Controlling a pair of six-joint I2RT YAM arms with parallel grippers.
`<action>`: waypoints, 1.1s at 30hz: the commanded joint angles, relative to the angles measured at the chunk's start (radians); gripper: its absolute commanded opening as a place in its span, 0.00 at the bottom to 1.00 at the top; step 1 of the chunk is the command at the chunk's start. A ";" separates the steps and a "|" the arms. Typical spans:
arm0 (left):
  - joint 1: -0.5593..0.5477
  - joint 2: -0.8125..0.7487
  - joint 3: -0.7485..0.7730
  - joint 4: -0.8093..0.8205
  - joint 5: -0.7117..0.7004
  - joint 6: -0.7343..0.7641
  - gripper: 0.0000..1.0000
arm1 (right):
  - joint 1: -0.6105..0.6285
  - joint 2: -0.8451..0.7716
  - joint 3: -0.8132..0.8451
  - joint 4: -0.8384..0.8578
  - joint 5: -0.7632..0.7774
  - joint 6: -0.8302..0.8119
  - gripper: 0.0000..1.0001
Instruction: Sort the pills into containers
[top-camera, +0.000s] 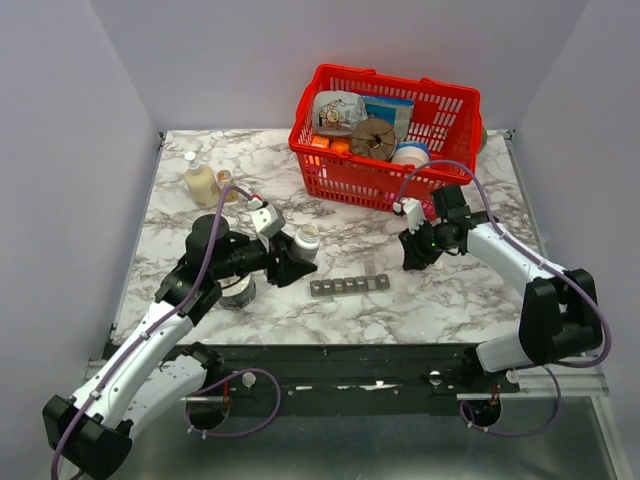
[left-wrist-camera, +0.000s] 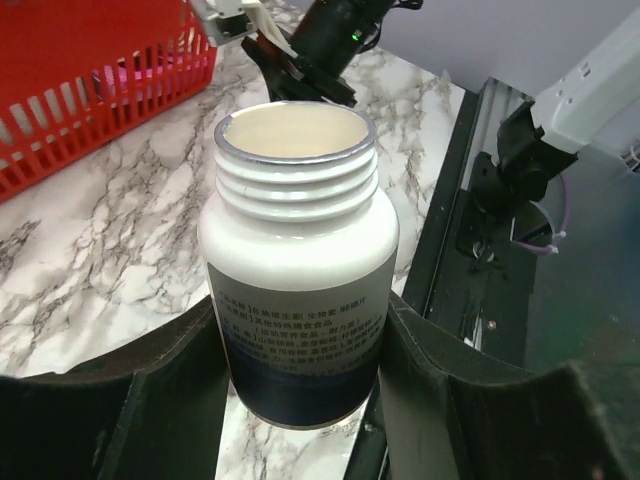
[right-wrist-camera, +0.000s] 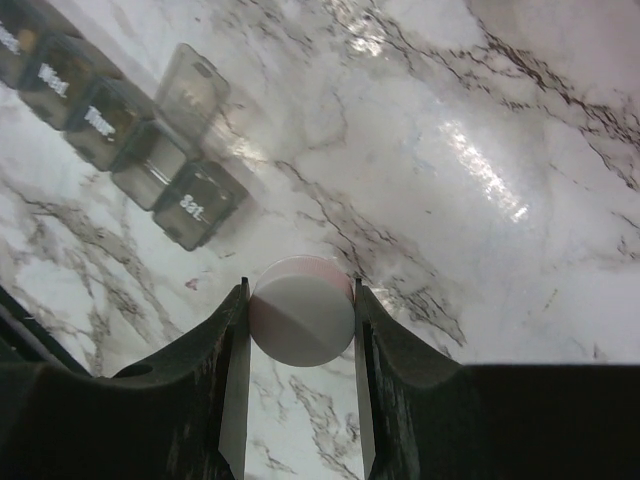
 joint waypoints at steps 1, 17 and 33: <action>-0.007 0.006 -0.048 0.053 0.052 0.038 0.00 | -0.006 0.045 -0.027 0.041 0.185 0.005 0.10; -0.291 0.367 -0.008 -0.157 -0.275 0.525 0.00 | -0.072 0.156 -0.032 -0.013 0.210 -0.051 0.44; -0.374 0.736 0.277 -0.435 -0.386 0.573 0.00 | -0.202 -0.080 -0.016 -0.076 0.108 -0.090 0.92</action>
